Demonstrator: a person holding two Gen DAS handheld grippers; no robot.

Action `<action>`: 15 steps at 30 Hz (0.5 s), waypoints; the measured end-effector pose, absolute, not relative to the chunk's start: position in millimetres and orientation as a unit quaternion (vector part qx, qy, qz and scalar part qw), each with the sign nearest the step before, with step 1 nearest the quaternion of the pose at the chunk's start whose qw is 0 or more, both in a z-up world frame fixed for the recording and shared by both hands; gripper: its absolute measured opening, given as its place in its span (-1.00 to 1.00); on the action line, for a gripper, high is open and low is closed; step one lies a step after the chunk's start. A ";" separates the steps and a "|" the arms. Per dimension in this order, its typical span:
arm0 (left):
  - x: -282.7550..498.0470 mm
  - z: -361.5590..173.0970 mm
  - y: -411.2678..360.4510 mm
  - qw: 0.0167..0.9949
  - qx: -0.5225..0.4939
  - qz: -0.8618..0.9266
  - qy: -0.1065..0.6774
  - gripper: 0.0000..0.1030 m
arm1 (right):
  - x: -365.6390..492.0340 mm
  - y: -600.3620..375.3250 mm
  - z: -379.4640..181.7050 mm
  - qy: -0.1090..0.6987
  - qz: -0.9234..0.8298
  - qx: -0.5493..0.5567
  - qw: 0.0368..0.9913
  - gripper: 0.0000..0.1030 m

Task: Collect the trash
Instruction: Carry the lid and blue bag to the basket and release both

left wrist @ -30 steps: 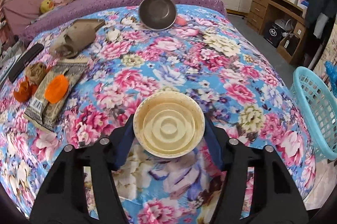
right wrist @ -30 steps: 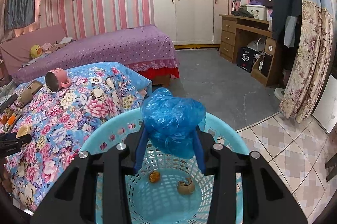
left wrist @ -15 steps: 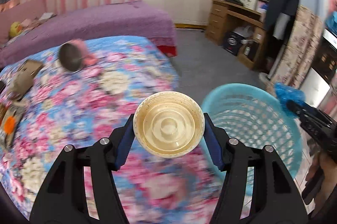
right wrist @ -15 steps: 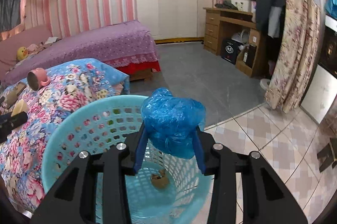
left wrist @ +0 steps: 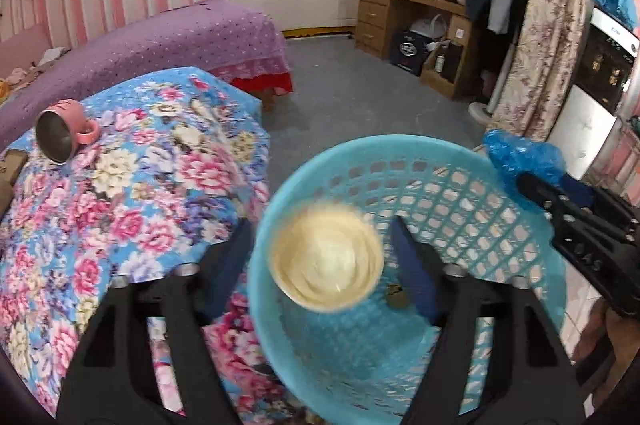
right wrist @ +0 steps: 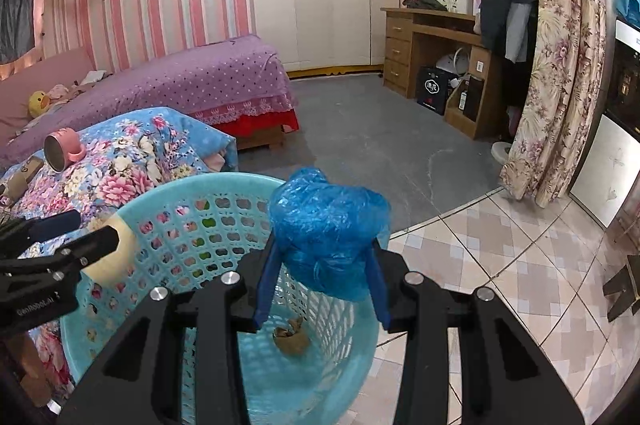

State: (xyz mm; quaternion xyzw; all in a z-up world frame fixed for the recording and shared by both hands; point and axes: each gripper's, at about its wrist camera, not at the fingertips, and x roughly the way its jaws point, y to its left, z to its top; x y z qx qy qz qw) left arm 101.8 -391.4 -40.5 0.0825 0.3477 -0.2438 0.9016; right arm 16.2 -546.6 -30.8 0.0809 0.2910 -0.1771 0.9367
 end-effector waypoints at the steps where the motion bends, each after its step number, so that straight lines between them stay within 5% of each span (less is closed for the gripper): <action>1: 103.0 -38.9 -387.2 0.905 0.079 -0.239 0.343 0.62 | 16.7 -545.3 -30.0 0.290 -0.176 0.079 0.937 -0.23; 15: 115.4 -18.5 -301.2 0.931 0.041 -0.173 0.319 0.86 | 17.1 -522.4 -19.3 0.267 -0.163 0.061 0.948 -0.22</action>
